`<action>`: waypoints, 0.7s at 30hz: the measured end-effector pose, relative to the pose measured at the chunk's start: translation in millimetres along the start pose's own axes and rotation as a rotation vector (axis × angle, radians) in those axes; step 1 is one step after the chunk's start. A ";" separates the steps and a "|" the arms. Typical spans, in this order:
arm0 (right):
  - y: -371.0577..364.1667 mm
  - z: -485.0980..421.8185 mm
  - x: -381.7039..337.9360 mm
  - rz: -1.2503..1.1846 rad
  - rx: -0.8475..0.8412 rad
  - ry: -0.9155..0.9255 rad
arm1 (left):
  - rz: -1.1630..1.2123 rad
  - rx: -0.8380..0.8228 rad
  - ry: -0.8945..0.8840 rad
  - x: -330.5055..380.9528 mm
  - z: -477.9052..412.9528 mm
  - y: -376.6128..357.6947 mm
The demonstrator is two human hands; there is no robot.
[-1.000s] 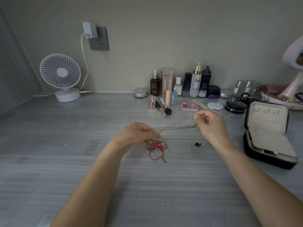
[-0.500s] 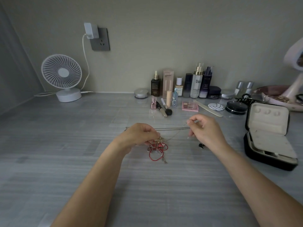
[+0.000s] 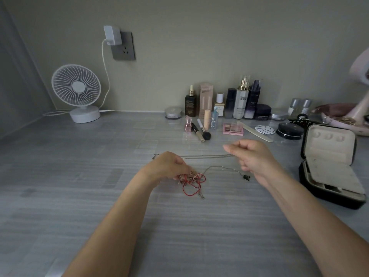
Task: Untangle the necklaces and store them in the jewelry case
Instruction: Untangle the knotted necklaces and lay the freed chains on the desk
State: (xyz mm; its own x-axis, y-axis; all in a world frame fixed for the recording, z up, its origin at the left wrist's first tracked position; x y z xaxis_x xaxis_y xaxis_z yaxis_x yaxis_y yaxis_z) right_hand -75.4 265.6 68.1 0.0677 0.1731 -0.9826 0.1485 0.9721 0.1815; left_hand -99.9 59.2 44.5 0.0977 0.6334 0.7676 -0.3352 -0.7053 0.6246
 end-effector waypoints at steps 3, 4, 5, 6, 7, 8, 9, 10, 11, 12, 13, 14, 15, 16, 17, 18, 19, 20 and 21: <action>6.8 -0.1 -5.0 -0.133 0.028 0.030 | -0.010 -0.005 0.011 -1.7 -1.0 -0.6; 8.5 0.1 -6.9 -0.192 0.024 0.045 | -0.011 -0.004 0.011 -1.9 -1.5 -0.7; 10.1 0.4 -8.5 -0.241 0.019 0.058 | -0.012 -0.004 0.008 -1.6 -1.6 -0.7; 11.2 1.3 -10.3 -0.282 0.011 0.069 | -0.016 -0.004 0.003 -1.1 -1.7 -0.6; 11.5 2.3 -11.9 -0.311 0.002 0.079 | -0.025 -0.006 -0.001 -0.4 -1.7 -0.6; 11.1 3.0 -12.8 -0.327 -0.009 0.087 | -0.039 -0.008 0.001 -0.6 -1.8 -0.7; 10.2 3.7 -13.5 -0.334 -0.021 0.093 | -0.056 -0.008 0.007 -1.1 -1.9 -0.5; 9.4 4.2 -14.2 -0.335 -0.033 0.099 | -0.072 -0.005 0.016 -2.3 -2.4 -0.3; 8.6 5.4 -16.0 -0.333 -0.044 0.106 | -0.086 0.002 0.026 -3.7 -3.0 0.3; 8.1 6.5 -18.0 -0.326 -0.052 0.115 | -0.095 0.012 0.033 -4.9 -3.7 1.1; 7.8 7.9 -20.0 -0.319 -0.059 0.124 | -0.101 0.020 0.037 -5.3 -4.0 1.7; 8.0 9.5 -21.9 -0.316 -0.061 0.130 | -0.106 0.025 0.040 -5.8 -4.2 2.3; 8.2 11.3 -23.9 -0.319 -0.060 0.133 | -0.111 0.028 0.041 -5.7 -4.0 2.7; 8.5 13.1 -25.5 -0.327 -0.060 0.135 | -0.116 0.027 0.045 -5.6 -3.8 2.9; 8.6 14.7 -26.9 -0.338 -0.062 0.138 | -0.122 0.025 0.049 -5.4 -3.4 2.9; 8.6 15.8 -28.1 -0.346 -0.063 0.142 | -0.126 0.023 0.051 -5.5 -3.3 3.0; 8.7 17.2 -29.4 -0.352 -0.063 0.147 | -0.126 0.020 0.052 -5.4 -2.9 2.9; 9.3 17.5 -29.5 -0.355 -0.060 0.150 | -0.124 0.016 0.052 -5.3 -2.9 2.8; 11.1 16.7 -29.2 -0.353 -0.054 0.153 | -0.122 0.013 0.045 -5.0 -2.6 2.8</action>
State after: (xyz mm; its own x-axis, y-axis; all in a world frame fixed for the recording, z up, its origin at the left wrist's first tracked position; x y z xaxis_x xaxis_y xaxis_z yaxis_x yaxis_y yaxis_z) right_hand -59.2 268.7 99.4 -0.1269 -0.1561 -0.9796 0.0840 0.9823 -0.1674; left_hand -103.7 54.9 42.0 0.0951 0.7282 0.6787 -0.3115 -0.6258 0.7151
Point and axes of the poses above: each hand's wrist, its own z-axis away from the middle knuckle, its own y-axis out of the back of the hand, x = y × z, the point moved 6 cm from there along -z, towards the middle knuckle, and after that the axes turned 6 degrees about -y, right-handed, at the moved point
